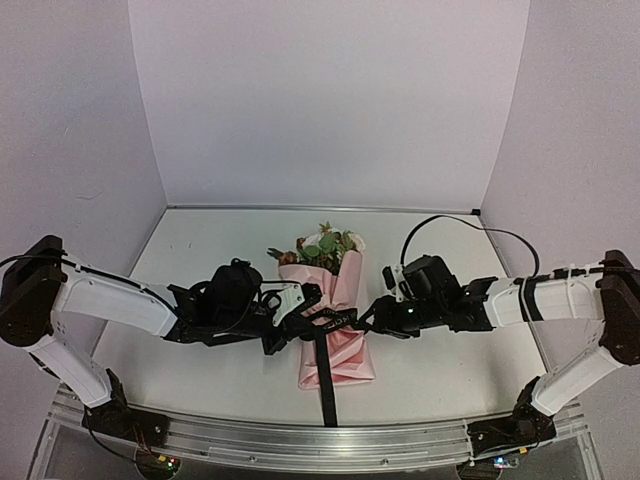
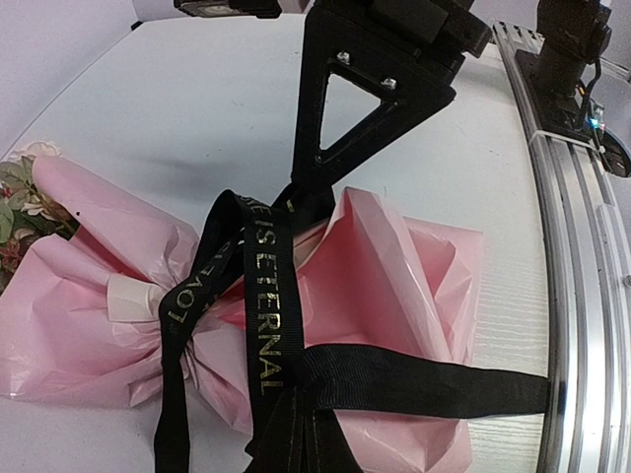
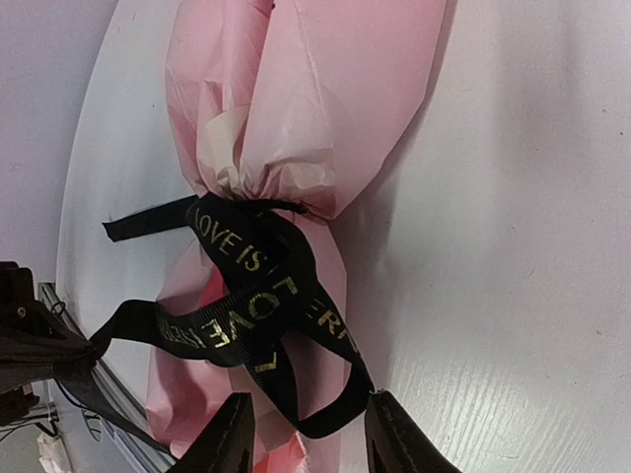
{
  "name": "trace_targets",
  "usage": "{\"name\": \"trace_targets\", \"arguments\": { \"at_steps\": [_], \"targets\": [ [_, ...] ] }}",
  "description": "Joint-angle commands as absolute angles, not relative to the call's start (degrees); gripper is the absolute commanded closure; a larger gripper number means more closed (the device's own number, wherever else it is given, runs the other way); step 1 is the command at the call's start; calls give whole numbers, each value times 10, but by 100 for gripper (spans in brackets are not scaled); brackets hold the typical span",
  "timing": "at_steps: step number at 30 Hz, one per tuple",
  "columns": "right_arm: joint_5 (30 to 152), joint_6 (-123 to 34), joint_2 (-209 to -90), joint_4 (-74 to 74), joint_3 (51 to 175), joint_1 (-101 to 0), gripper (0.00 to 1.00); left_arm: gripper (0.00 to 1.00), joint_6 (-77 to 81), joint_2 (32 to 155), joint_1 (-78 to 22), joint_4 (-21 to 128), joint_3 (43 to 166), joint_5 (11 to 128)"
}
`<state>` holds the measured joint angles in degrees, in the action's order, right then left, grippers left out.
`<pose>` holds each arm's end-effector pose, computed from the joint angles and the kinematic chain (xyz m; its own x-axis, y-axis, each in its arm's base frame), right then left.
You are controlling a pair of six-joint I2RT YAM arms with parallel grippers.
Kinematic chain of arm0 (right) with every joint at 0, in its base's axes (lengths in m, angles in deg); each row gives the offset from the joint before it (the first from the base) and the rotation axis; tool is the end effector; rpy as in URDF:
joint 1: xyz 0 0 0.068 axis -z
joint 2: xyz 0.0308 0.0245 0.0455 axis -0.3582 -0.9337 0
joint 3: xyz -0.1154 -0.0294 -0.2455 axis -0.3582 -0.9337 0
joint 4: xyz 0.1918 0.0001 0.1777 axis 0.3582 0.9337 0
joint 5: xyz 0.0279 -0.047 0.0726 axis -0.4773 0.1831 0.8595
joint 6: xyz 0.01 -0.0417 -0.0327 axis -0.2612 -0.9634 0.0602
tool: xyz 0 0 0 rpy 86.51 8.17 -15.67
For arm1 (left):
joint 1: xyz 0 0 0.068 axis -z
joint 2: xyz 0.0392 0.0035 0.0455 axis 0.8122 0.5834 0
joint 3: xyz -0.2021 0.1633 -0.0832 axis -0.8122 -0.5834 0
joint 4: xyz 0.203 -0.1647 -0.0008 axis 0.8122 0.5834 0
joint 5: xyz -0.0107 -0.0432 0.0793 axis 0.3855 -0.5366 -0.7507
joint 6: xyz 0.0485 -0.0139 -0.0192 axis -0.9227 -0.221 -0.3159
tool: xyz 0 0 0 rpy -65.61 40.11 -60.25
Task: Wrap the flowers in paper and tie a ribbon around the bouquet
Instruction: Cross the half-tied ribbon over the folded bouquet.
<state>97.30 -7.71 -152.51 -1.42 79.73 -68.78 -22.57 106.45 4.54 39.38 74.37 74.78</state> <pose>0.1938 0.2265 0.1871 -0.8973 0.0053 -0.4414 -0.3094 0.7055 0.6376 0.1576 -0.2768 0.1881 -0.0416 0.4933 -0.8688 0.9704 0.2271 0.0825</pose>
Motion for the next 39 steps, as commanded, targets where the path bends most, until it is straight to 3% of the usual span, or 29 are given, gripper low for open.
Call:
{"name": "trace_targets", "arguments": {
  "at_steps": [1, 8, 14, 21, 25, 35, 39],
  "targets": [
    [971, -55, -1544, -57, 801, -686, 62, 100, -221, 1043, 47, 390, 769, 742],
    [971, -41, -1553, -68, 801, -686, 70, 100, -220, 1041, 47, 390, 771, 740],
    [960, -53, -1526, -2, 819, -686, 100, 100, -213, 1033, 48, 382, 769, 744],
    [948, -143, -1492, 286, 953, -687, 100, 100, -180, 1021, 47, 364, 783, 770],
    [981, -195, -1513, 378, 1044, -682, 100, 100, -141, 1032, 48, 326, 809, 791],
    [1132, -211, -1640, 492, 1243, -632, 100, 99, -107, 1087, 54, 297, 903, 828],
    [1149, -191, -1669, 507, 1283, -630, 100, 100, -53, 1063, 30, 272, 860, 753]
  ]
}}
